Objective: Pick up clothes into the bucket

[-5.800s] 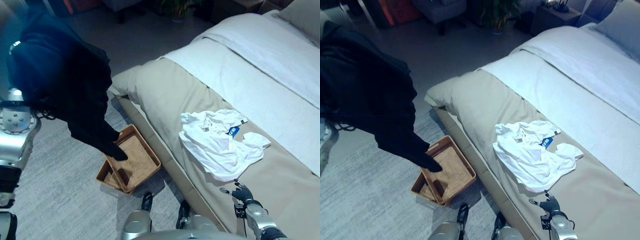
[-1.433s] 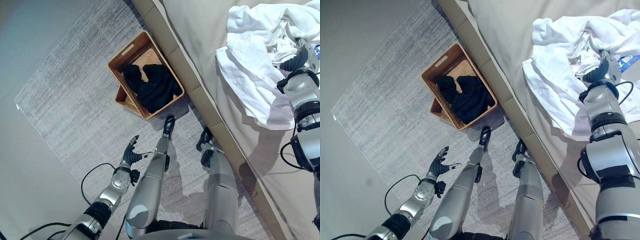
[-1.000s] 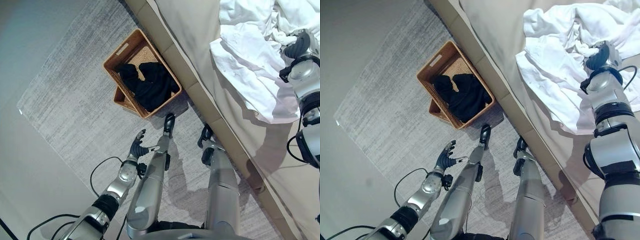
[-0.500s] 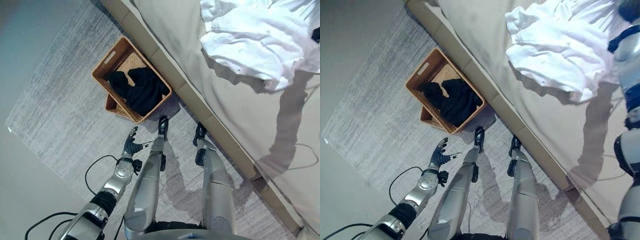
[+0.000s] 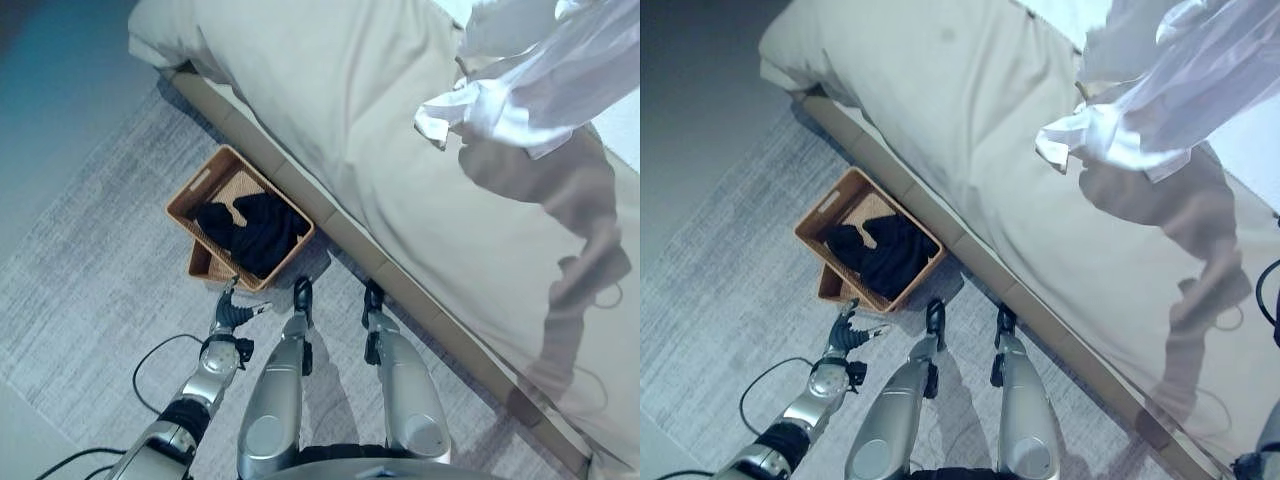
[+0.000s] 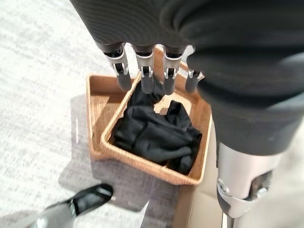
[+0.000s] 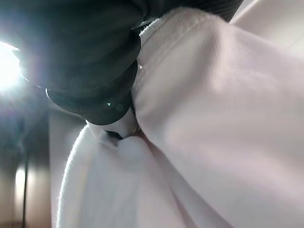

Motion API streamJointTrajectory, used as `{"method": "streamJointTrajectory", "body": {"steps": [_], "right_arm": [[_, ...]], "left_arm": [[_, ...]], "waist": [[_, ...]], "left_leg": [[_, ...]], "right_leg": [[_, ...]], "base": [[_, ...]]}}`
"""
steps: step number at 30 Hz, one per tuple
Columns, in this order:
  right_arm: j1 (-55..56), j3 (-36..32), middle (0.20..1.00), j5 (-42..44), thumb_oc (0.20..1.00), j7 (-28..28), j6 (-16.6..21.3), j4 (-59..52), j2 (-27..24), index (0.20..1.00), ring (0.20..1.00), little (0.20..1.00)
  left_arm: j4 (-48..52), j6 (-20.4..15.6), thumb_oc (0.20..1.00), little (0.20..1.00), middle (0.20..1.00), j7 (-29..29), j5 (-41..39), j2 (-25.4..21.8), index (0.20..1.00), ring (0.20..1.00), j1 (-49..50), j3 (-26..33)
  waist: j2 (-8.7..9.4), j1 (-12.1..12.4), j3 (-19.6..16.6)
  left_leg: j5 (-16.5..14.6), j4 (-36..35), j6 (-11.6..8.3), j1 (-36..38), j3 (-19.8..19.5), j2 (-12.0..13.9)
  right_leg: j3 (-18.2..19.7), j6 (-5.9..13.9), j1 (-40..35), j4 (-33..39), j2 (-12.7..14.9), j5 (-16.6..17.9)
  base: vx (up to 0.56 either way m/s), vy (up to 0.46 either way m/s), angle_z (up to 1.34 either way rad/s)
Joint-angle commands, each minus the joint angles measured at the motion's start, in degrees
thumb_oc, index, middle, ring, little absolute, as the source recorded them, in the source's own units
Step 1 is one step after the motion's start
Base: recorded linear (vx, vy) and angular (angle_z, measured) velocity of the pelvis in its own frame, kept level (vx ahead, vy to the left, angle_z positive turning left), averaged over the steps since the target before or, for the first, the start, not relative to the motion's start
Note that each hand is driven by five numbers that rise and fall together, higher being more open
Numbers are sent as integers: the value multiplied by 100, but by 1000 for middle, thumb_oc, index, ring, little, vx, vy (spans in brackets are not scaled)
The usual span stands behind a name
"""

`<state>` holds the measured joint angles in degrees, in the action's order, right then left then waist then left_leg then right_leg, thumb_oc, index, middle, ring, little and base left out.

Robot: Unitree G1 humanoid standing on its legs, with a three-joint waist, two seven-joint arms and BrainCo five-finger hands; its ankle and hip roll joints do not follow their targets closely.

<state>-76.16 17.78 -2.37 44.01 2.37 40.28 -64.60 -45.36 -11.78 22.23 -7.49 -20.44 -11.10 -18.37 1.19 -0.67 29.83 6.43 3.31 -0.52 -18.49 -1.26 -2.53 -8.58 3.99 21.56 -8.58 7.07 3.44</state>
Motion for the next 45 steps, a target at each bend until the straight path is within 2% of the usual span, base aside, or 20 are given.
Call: {"method": "streamJointTrajectory", "body": {"steps": [1,5,6,7,8,9,10,20,26,29,30,33,38,41,43,45], "right_arm": [[47,-218,200,27,200,351,356,-376,-347,200,200,200],[433,-259,200,205,200,-123,370,-113,-259,200,200,200],[507,-223,325,261,325,-307,357,-13,-245,325,325,325],[541,-110,893,320,893,-572,326,64,-260,893,893,893],[524,-91,937,329,937,-585,330,76,-264,937,937,937],[594,-8,664,418,664,-816,323,175,-201,664,664,664],[594,125,200,359,200,-973,299,196,-220,200,200,200],[873,85,200,202,200,-1227,258,387,-128,200,200,200],[353,615,200,312,200,-1554,227,786,-204,200,200,200],[47,1068,200,453,200,-1944,234,1038,-157,200,200,200],[-110,1346,200,517,200,-2232,214,1181,-174,200,200,200],[-574,1769,200,684,200,-2395,177,1623,10,200,200,200],[-540,1561,200,715,200,-2167,196,1463,164,200,200,200],[-398,1158,200,560,200,-1681,258,952,94,200,200,200],[-582,1117,200,420,200,-1421,289,748,-36,200,200,200],[-805,1254,200,458,200,-1429,298,661,-81,200,200,200]], "left_arm": [[-113,-96,1000,1000,1000,14,148,-85,1000,1000,466,90],[-224,-58,1000,1000,1000,-105,189,-48,1000,1000,619,113],[-276,-42,1000,1000,1000,-126,190,-44,1000,1000,643,116],[-252,-44,1000,1000,1000,-183,175,-68,1000,1000,674,101],[-246,-43,1000,1000,1000,-186,173,-66,1000,1000,681,102],[-239,-31,1000,1000,1000,-228,165,-53,1000,1000,763,104],[-222,-26,1000,1000,1000,-267,156,-55,1000,1000,805,104],[-352,13,1000,1000,1000,-401,193,32,1000,1000,987,124],[-450,42,1000,1000,1000,-448,193,53,1000,1000,1020,117],[-467,69,1000,1000,1000,-506,117,70,1000,1000,1012,121],[-454,73,1000,1000,1000,-574,95,44,1000,1000,1017,93],[-474,91,1000,1000,1000,-670,28,77,1000,1000,1001,53],[-314,112,1000,1000,1000,-705,-51,115,1000,1000,950,49],[525,13,1000,1000,1000,-883,26,-101,1000,1000,929,-132],[1562,-150,1000,1000,1000,-1030,-21,-507,1000,1000,826,-240],[2589,-268,1000,1000,1000,-1203,-239,-879,1000,1000,682,-225]], "waist": [[305,21,-659],[273,39,-896],[278,46,-927],[282,48,-957],[279,47,-959],[264,46,-990],[258,36,-1012],[167,37,-1212],[229,58,-1336],[312,57,-1434],[363,62,-1474],[397,48,-1553],[398,4,-1669],[368,-8,-1778],[377,-20,-1931],[380,-41,-2053]], "left_leg": [[-725,611,-84,19,-160,-30],[-712,474,-82,257,-119,-37],[-705,456,-82,299,-132,-44],[-696,427,-84,340,-131,-39],[-694,419,-84,349,-131,-38],[-685,403,-88,387,-115,-46],[-678,385,-87,406,-107,-40],[-656,294,-86,535,-130,-33],[-677,246,-99,649,-118,-21],[-682,212,-117,727,-88,6],[-682,208,-131,746,-73,18],[-700,198,-145,798,-48,42],[-720,152,-149,909,-24,55],[-743,85,-153,1036,-37,69],[-774,36,-160,1158,-40,79],[-791,13,-166,1237,-20,90]], "right_leg": [[-82,371,-310,-166,199,-184],[-103,371,-554,-28,180,-175],[-103,368,-601,-12,180,-176],[-110,364,-648,7,182,-181],[-110,364,-655,12,182,-180],[-122,361,-700,47,185,-174],[-127,362,-714,61,183,-169],[-163,359,-875,157,180,-170],[-159,362,-1004,214,167,-176],[-139,361,-1086,302,135,-155],[-143,360,-1126,336,127,-149],[-132,357,-1195,401,101,-138],[-109,358,-1289,449,74,-139],[-124,366,-1419,490,63,-171],[-163,379,-1557,540,55,-200],[-172,386,-1643,569,58,-211]], "base": [[0,0,0],[39,9,-4],[32,0,-3],[0,0,0],[0,0,0],[0,0,0],[0,0,0],[7,1,0],[0,0,0],[0,0,0],[27,-23,-5],[21,-16,-4],[42,-8,-6],[58,-15,-1],[101,-16,3],[55,-4,6]]}}
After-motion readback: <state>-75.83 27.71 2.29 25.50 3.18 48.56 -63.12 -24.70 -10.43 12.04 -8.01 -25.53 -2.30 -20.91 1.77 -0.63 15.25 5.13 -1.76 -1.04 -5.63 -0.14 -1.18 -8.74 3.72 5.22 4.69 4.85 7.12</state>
